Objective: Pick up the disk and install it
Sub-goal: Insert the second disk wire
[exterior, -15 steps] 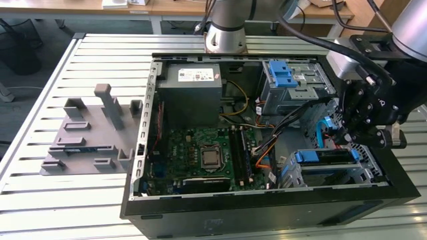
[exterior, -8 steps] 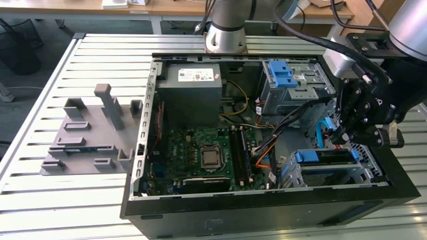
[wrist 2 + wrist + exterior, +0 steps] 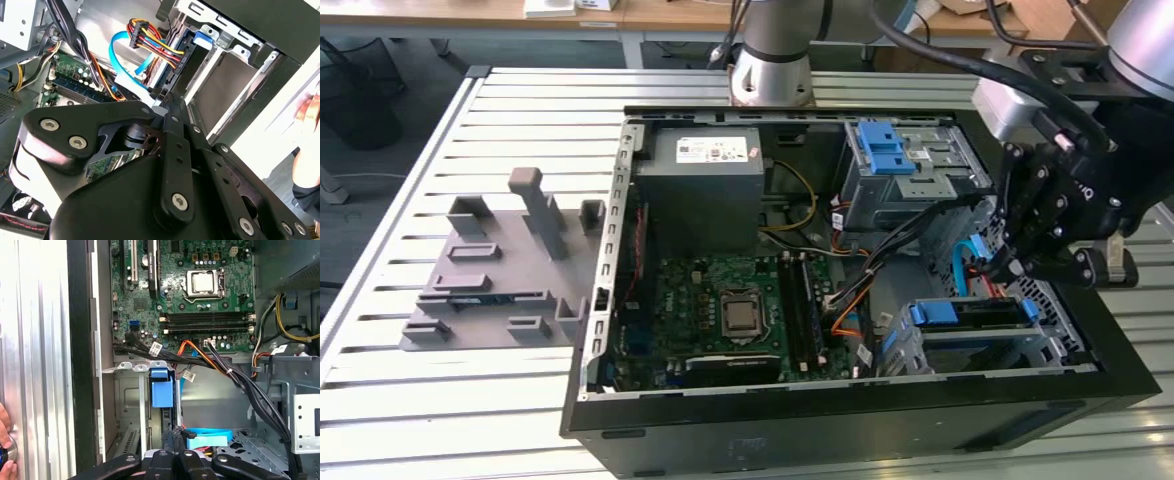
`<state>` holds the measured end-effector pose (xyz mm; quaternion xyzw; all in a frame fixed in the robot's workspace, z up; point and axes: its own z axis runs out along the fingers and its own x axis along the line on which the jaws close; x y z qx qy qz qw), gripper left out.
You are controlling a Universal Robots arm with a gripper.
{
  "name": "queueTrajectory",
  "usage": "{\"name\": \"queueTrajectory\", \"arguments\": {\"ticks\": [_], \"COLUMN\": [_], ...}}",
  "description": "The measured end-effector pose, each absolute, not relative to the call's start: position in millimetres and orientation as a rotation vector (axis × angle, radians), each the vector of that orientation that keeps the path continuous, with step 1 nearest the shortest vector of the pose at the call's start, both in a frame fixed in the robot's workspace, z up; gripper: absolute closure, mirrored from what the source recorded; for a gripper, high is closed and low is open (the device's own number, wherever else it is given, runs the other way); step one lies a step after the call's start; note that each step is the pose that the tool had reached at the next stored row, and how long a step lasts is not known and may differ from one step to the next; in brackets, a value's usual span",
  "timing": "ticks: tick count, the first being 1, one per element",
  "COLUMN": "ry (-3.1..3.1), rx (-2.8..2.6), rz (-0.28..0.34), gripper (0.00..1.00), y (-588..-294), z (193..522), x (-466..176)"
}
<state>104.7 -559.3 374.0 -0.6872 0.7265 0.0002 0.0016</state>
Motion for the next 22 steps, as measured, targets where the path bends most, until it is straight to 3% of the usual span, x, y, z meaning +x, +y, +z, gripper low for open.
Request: {"name": "queueTrajectory", "arguments": {"ticks": [22], "ry": [2.234], "rx": [-2.200], "rz": [-0.003], "gripper": [0.89], "y": [-551.2], "z": [383.5], "x": [99.7]}}
